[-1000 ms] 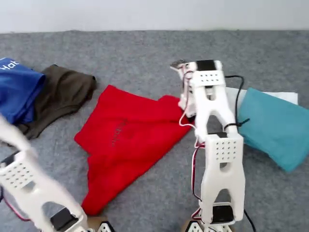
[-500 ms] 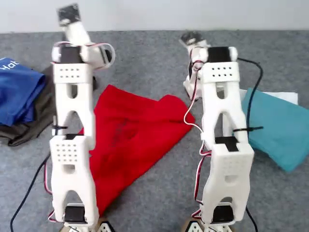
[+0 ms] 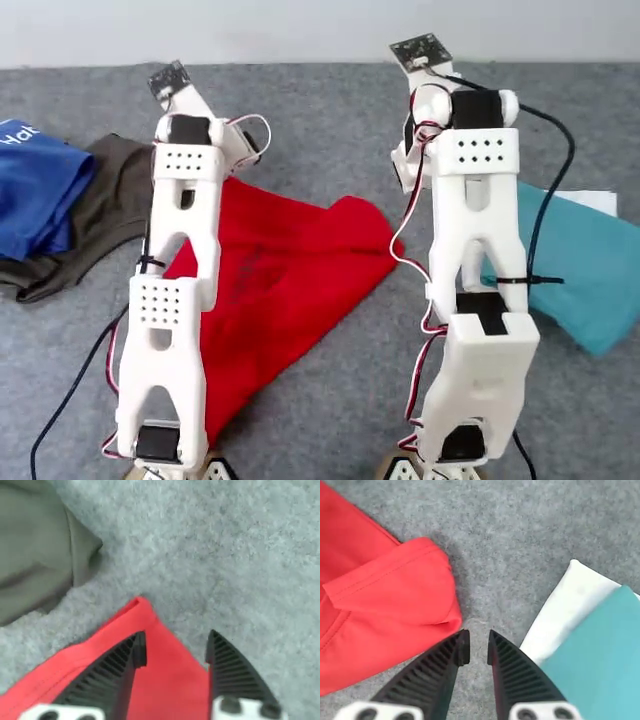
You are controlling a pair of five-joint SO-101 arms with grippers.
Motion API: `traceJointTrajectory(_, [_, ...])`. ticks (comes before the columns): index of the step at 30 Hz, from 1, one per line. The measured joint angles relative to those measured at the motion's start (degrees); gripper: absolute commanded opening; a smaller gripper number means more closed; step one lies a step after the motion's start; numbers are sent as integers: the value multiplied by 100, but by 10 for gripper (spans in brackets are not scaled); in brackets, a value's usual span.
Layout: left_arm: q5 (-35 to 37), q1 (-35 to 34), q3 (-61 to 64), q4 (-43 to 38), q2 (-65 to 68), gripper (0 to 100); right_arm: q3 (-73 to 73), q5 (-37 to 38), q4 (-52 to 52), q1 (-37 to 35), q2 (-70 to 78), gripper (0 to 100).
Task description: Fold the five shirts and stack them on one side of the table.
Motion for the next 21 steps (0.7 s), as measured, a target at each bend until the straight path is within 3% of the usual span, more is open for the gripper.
traceJointTrajectory(13, [686,-79,-35,-765,598,167,9,0,-246,18,352,76])
traceJointTrajectory(21, [949,-88,-185,-369,712,146,9,0,-343,220,457,76])
